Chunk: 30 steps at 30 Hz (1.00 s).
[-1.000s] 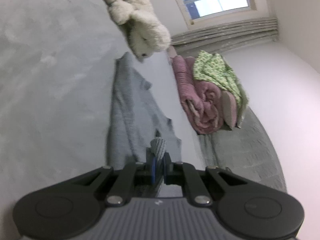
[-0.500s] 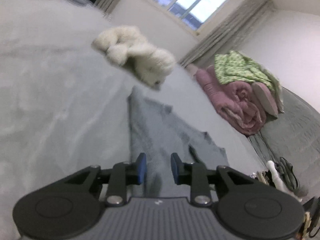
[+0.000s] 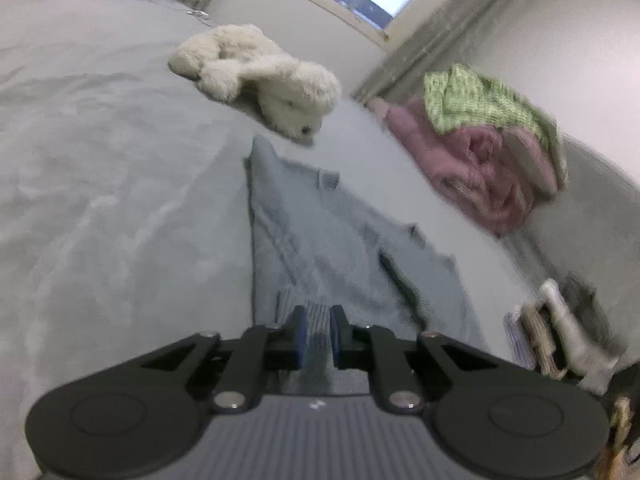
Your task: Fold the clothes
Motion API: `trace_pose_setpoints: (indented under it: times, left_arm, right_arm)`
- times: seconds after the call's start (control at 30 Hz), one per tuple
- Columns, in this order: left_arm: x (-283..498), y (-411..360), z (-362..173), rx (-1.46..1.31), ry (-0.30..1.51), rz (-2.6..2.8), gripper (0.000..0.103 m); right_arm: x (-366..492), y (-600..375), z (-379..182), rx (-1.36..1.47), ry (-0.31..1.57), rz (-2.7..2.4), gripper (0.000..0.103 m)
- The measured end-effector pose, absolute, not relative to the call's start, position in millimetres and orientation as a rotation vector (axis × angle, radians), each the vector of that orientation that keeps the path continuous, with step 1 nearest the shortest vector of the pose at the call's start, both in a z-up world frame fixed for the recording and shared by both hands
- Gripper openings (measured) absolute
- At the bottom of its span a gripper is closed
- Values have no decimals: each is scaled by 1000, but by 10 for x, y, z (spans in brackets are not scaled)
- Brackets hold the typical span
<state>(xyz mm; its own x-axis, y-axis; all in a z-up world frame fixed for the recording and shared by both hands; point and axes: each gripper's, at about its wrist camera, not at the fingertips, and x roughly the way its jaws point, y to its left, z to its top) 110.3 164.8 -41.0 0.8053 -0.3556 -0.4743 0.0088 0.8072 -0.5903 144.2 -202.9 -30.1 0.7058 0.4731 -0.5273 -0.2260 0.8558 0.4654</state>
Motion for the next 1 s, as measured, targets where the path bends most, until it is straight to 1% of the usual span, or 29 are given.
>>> trace_pose_setpoints:
  times: [0.1,0.27,0.4,0.5,0.8,1.0]
  left_arm:
    - [1034,1557,-328,-607,598,-266,13]
    - [962,1266,-325,-474,663,-381,13]
    - [828,1202,-399,-376,713,-419,13]
    - [708,1302,-427,-351,720,-430,13]
    - [266,1694,-473,-379,743,-479,15]
    - [71,1801,-511,-337,816,-482,20]
  right_arm:
    - [1383,-1951,-225,401,672,443,32]
    - [1237,-1716,-215,324,703,539,32]
    - [1100,-1657,-241,260,718,574,32]
    - [1015,-1733,-264,244,724,569,30]
    - [628,-2134,-288,241,728,554,30]
    - [449,-2341,-288,264,763,572,31]
